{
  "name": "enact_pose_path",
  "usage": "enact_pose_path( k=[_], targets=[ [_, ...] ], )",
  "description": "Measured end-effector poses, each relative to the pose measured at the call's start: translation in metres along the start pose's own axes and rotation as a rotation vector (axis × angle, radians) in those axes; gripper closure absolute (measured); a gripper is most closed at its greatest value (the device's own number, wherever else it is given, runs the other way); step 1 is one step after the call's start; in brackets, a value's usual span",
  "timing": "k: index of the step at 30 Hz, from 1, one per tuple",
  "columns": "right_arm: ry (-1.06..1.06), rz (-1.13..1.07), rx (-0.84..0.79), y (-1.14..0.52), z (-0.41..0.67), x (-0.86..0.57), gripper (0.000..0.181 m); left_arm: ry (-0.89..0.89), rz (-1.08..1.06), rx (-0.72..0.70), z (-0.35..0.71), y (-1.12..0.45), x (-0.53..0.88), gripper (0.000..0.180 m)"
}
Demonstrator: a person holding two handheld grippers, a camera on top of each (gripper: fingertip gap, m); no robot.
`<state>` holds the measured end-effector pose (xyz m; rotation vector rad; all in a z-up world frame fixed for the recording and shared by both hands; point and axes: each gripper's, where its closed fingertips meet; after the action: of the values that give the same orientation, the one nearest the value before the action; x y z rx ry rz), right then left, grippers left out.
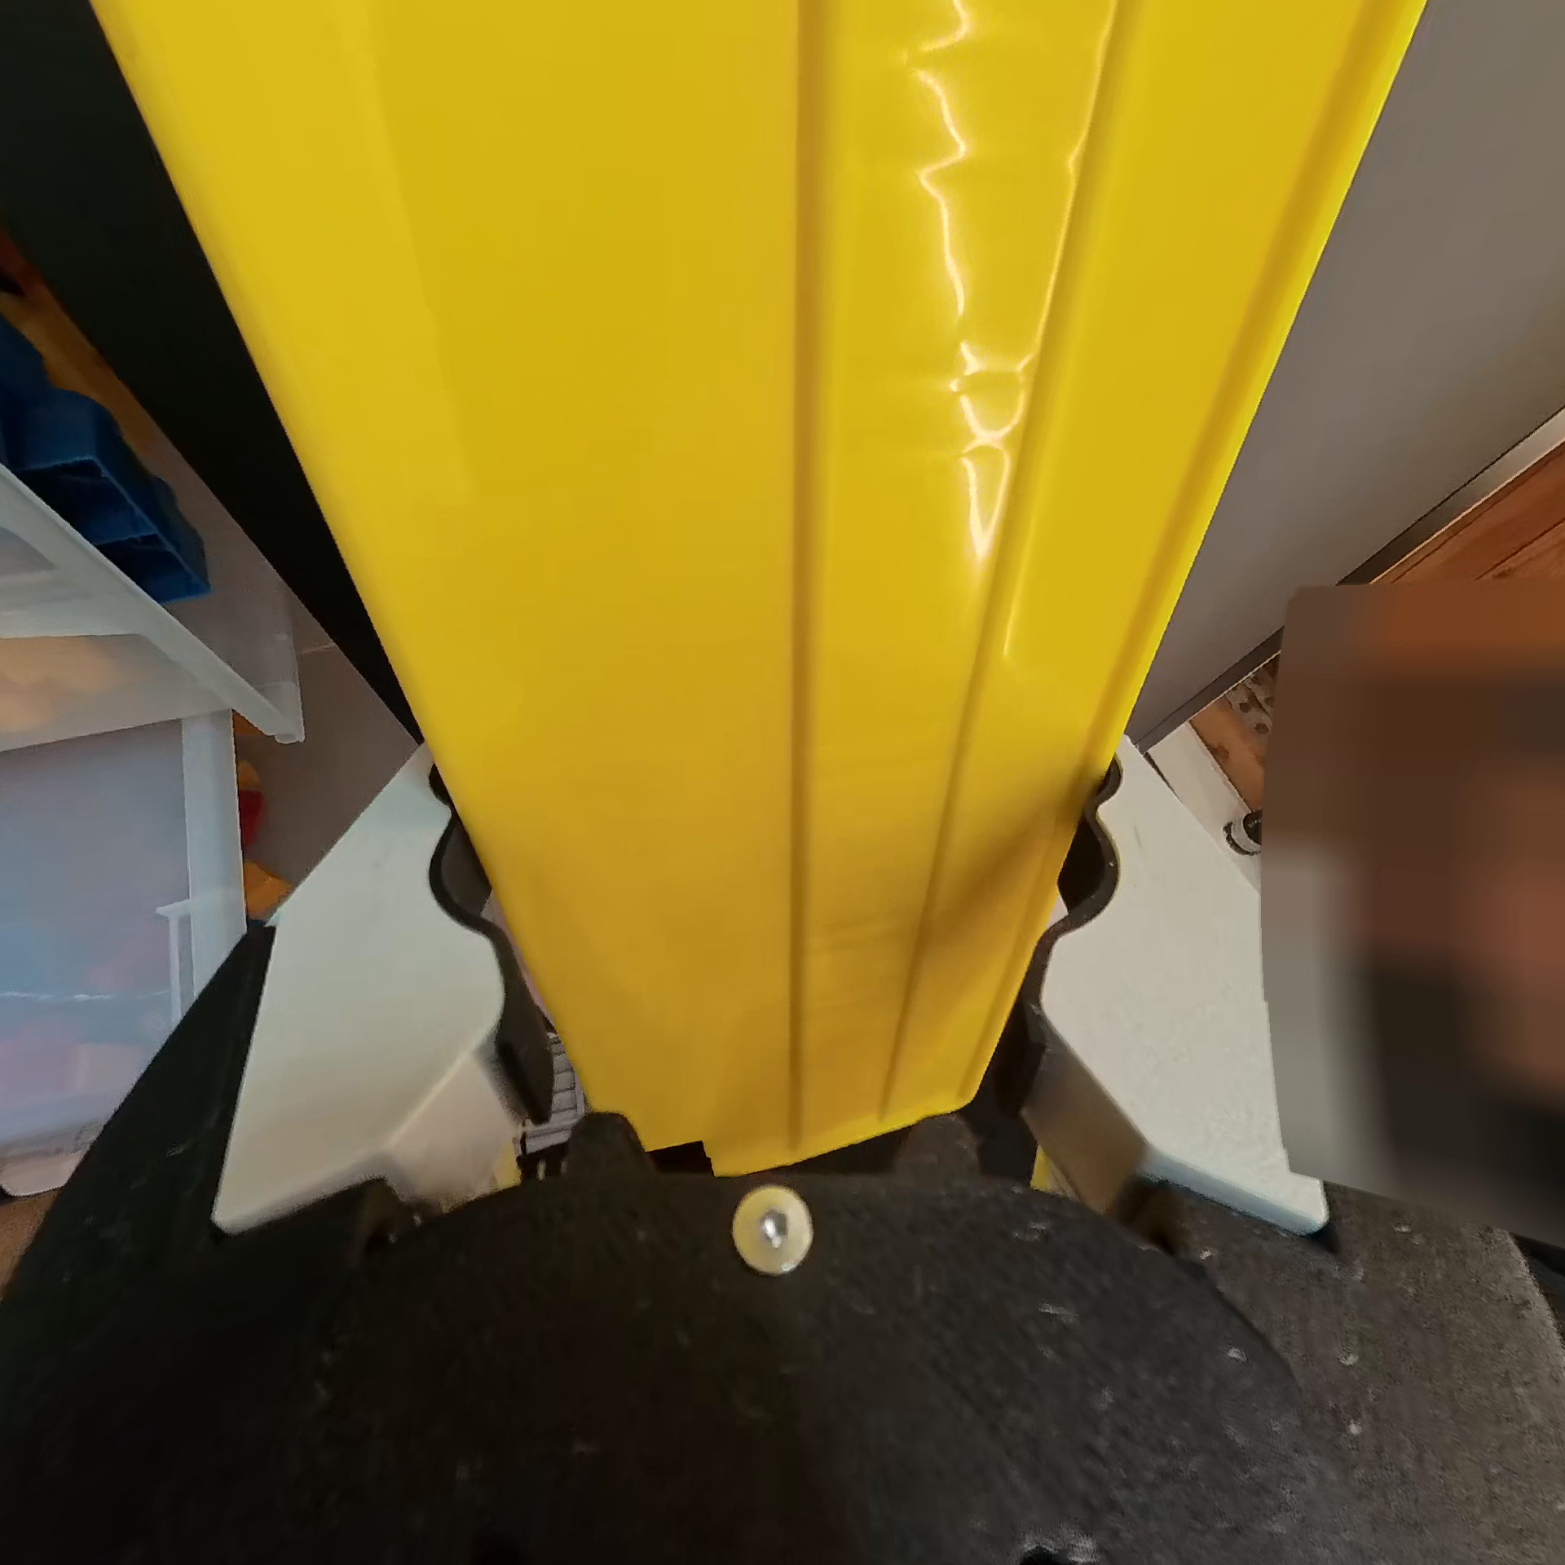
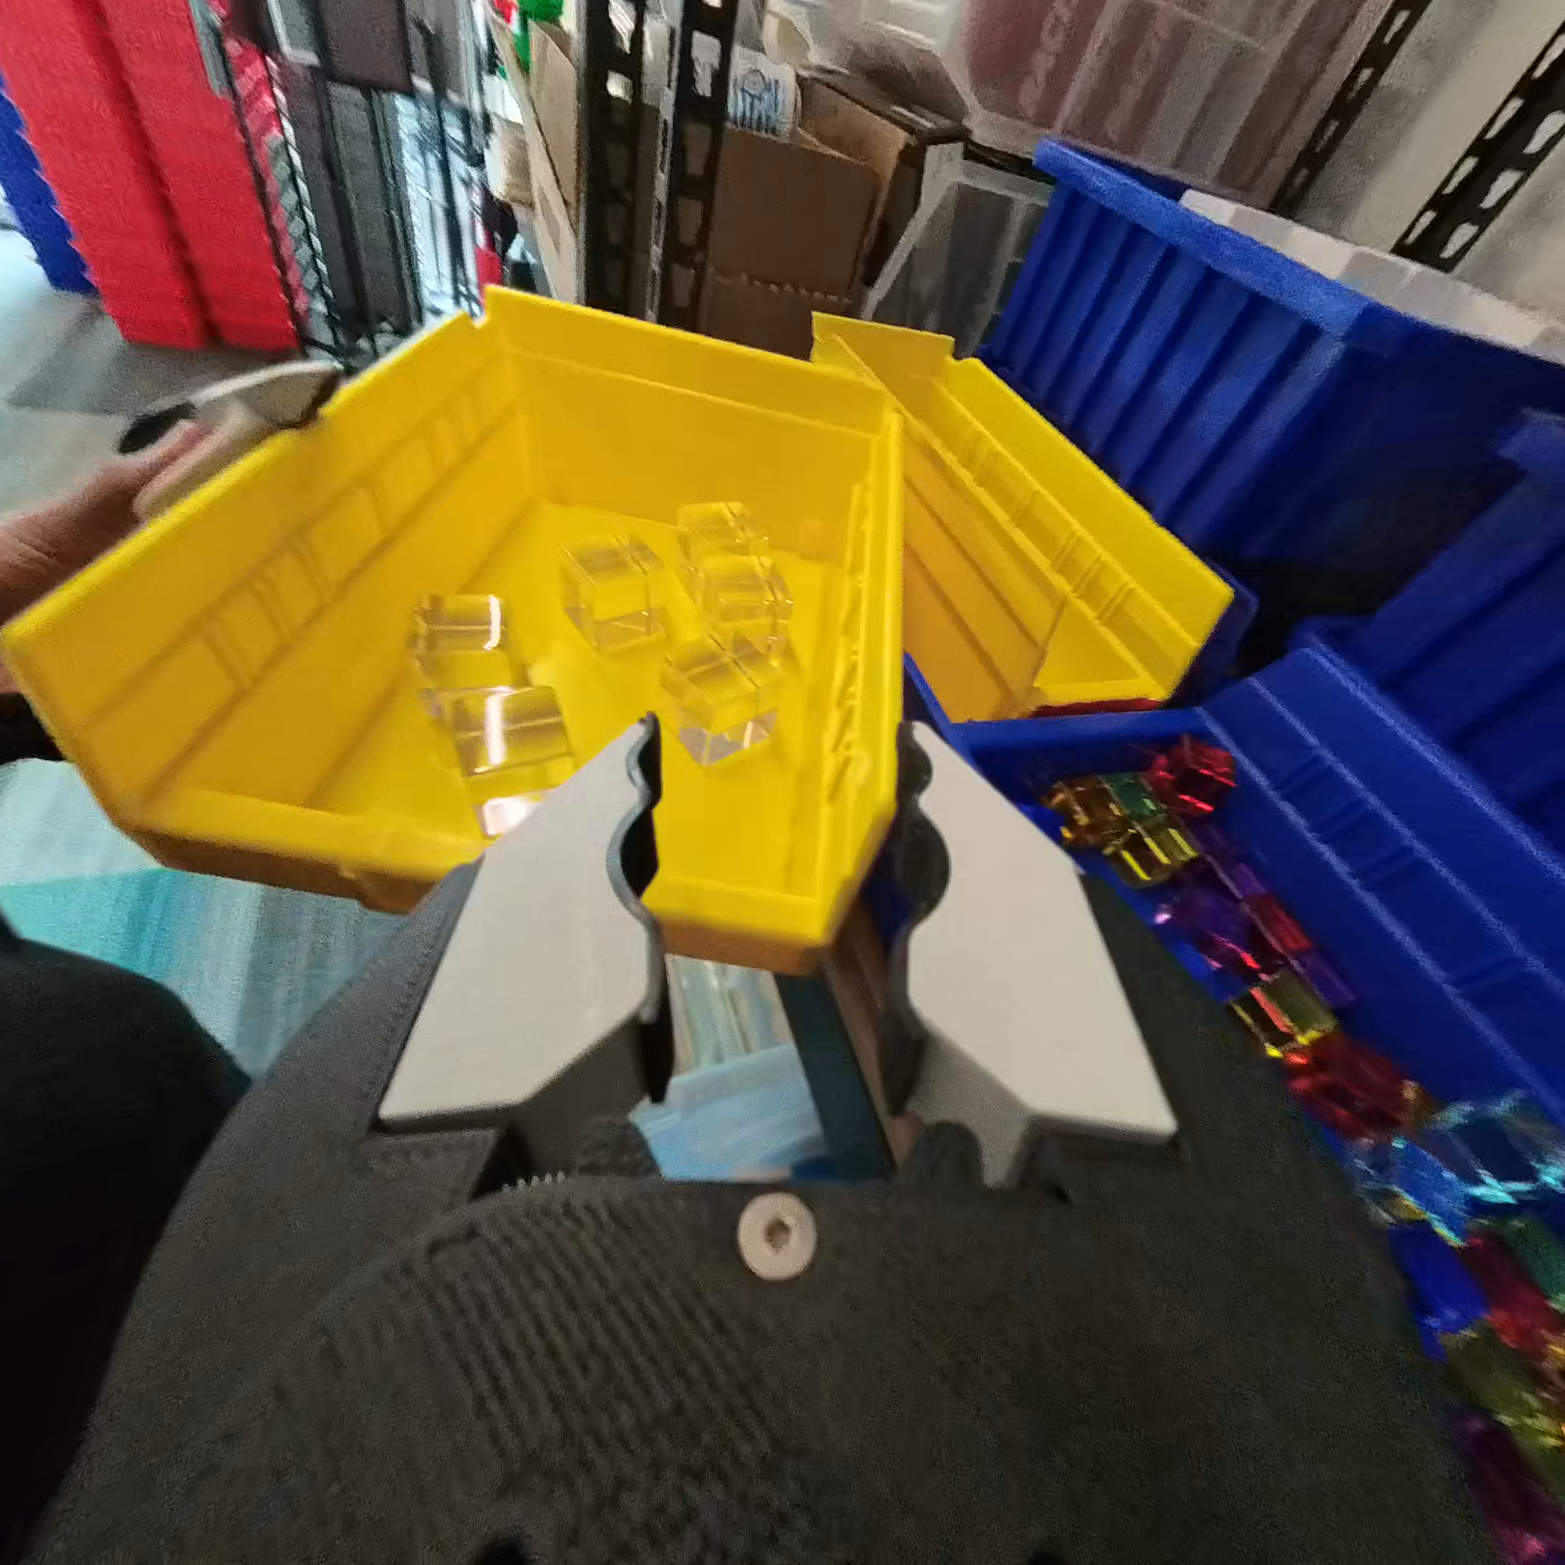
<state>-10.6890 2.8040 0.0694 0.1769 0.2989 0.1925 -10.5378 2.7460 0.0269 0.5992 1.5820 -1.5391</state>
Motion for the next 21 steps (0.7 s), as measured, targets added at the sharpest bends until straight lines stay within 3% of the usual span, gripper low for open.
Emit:
enact_pose_path(
  k=[3, 7, 12, 21],
  targets=[
    [0.094, -0.070, -0.002, -0.009, -0.003, -0.009, 0.121, 0.003, 0.007, 0.005, -0.001, 0.000, 0.000, 0.042],
    [0.067, -0.045, 0.004, -0.027, -0.012, 0.002, 0.116, -0.001, 0.015, -0.010, -0.003, -0.001, -0.001, 0.043],
    [0.045, -0.076, -0.004, -0.044, -0.012, -0.005, 0.127, -0.017, 0.018, -0.040, -0.004, -0.001, -0.001, 0.042],
    [0.067, -0.129, 0.027, -0.051, -0.012, -0.020, 0.164, -0.039, 0.014, -0.066, -0.003, -0.001, -0.002, 0.042]
  ],
)
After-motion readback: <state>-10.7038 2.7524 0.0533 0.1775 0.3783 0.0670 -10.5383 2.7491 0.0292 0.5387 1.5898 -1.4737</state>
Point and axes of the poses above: each gripper's, where its closed fingertips meet, y back along the fingers, z out of its top, x = y × z across the jaws, and after that the axes turned 14 degrees about -z, right-handed
